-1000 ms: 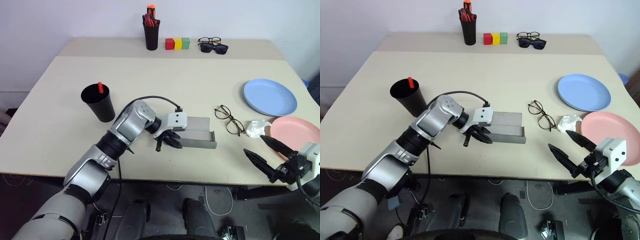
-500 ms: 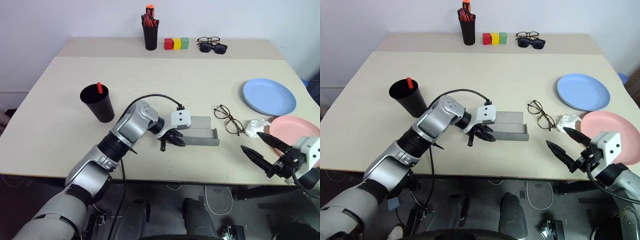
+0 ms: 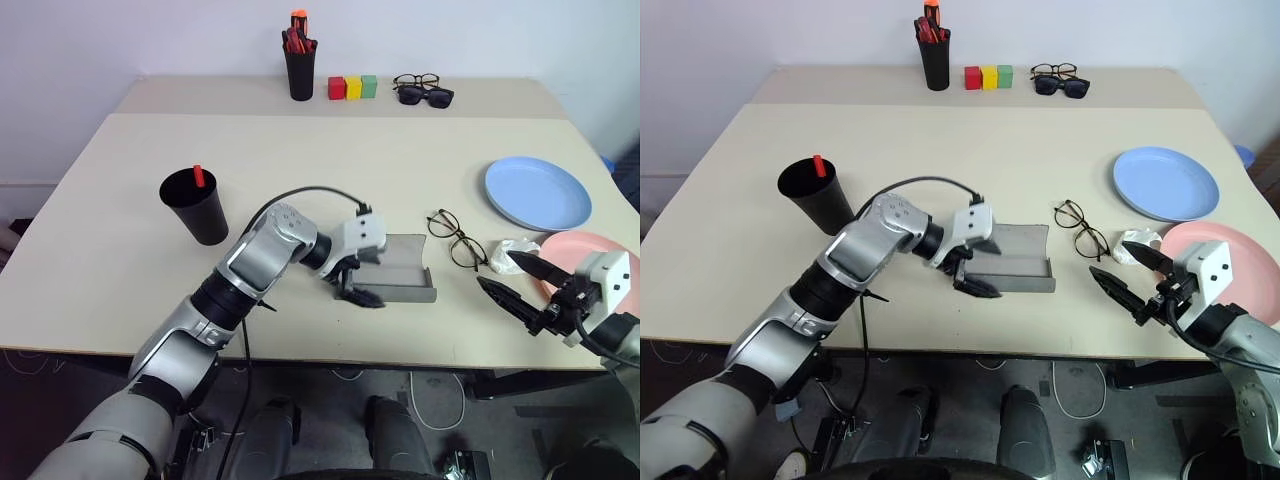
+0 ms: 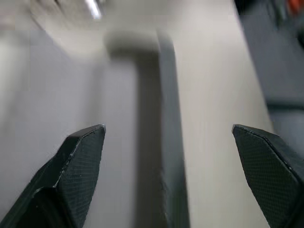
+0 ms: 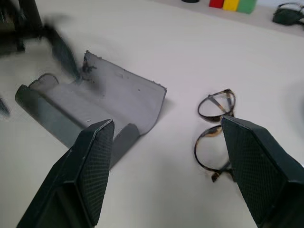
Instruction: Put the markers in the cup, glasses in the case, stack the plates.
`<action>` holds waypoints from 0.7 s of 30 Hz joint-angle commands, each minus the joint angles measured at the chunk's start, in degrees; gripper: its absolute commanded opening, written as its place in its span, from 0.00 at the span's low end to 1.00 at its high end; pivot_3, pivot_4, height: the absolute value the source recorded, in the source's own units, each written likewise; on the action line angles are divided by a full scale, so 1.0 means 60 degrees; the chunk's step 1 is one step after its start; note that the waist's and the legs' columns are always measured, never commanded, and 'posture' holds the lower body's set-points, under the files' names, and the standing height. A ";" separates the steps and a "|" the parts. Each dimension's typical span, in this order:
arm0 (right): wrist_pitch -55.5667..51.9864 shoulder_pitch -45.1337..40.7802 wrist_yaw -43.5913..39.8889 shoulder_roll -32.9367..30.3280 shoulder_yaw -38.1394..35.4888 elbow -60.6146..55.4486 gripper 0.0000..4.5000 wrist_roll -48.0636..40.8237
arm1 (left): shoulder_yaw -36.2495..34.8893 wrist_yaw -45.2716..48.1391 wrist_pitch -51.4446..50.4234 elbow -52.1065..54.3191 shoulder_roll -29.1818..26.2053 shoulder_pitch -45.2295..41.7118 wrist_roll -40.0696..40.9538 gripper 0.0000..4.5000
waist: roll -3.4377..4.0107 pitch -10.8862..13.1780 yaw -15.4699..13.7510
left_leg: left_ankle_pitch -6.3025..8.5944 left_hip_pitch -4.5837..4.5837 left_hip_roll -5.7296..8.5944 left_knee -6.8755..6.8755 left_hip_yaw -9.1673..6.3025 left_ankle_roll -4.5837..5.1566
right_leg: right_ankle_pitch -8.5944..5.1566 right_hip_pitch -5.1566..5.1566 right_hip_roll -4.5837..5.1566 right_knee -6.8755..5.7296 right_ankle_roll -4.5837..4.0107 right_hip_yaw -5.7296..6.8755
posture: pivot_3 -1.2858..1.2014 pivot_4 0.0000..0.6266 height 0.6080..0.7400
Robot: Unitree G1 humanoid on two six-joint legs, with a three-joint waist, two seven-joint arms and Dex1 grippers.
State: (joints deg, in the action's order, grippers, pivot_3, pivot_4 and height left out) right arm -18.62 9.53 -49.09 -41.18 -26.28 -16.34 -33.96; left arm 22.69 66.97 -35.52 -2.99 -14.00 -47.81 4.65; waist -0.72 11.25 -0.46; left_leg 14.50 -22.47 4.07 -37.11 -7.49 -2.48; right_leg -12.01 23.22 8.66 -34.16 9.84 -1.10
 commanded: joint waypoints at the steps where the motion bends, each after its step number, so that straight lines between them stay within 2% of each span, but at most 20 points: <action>1: -0.0153 -0.0878 -0.0394 -0.0426 0.0406 0.0974 0.81 0.0165 | -0.0734 0.0104 0.0858 0.1087 -0.0457 0.0357 0.0679 0.99 | 0.0005 -0.0003 0.0037 | 0.0000 0.0002 -0.0001 0.0000 0.0002 0.0000 | 0.0007 -0.0001 -0.0001 -0.0001 -0.0011 -0.0001 | 0.52 0.24 0.99; 5: -0.0299 -0.2367 -0.0993 -0.0820 0.1206 0.2762 0.81 0.0573 | -0.1352 0.0817 -0.0056 0.2242 -0.1264 0.0878 0.2111 0.99 | 0.0018 -0.0003 0.0148 | -0.0001 0.0007 -0.0003 0.0001 0.0004 0.0000 | 0.0025 -0.0003 -0.0006 -0.0004 -0.0040 -0.0001 | 0.52 0.24 0.99; 9: -0.0372 -0.4123 -0.1735 -0.1203 0.2050 0.4919 0.81 0.1161 | -0.1611 0.0657 0.1297 0.2958 -0.2227 0.2044 0.1852 0.99 | 0.0025 -0.0004 0.0213 | -0.0001 0.0006 0.0003 -0.0001 0.0008 0.0001 | 0.0026 -0.0007 0.0000 -0.0002 -0.0041 -0.0005 | 0.52 0.24 0.99; 12: -0.0286 -0.5288 -0.2203 -0.1296 0.2578 0.6325 0.81 0.1624 | -0.1506 0.0500 0.1624 0.3274 -0.2782 0.2642 0.1661 0.99 | 0.0029 -0.0003 0.0234 | -0.0002 0.0007 0.0000 0.0007 0.0007 0.0000 | 0.0027 0.0001 -0.0004 -0.0007 -0.0046 -0.0007 | 0.52 0.24 0.99; 21: -0.0219 -0.7987 -0.3253 -0.1009 0.3885 0.9363 0.81 0.2874 | -0.1487 -0.0645 0.1153 0.4020 -0.2970 0.3291 0.1757 0.99 | 0.0028 -0.0002 0.0241 | -0.0002 0.0005 0.0004 0.0003 0.0004 0.0000 | 0.0030 -0.0003 -0.0003 -0.0003 -0.0046 -0.0006 | 0.52 0.24 0.99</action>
State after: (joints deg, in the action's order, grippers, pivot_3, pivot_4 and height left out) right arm -20.66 -36.56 -67.39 -47.24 -3.19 38.33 -17.78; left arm 14.62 63.87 -28.43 18.76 -31.32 -28.47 14.36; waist -0.56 11.24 0.99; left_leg 14.49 -22.44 4.08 -37.08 -7.47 -2.48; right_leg -11.84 23.22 8.63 -34.18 9.56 -1.14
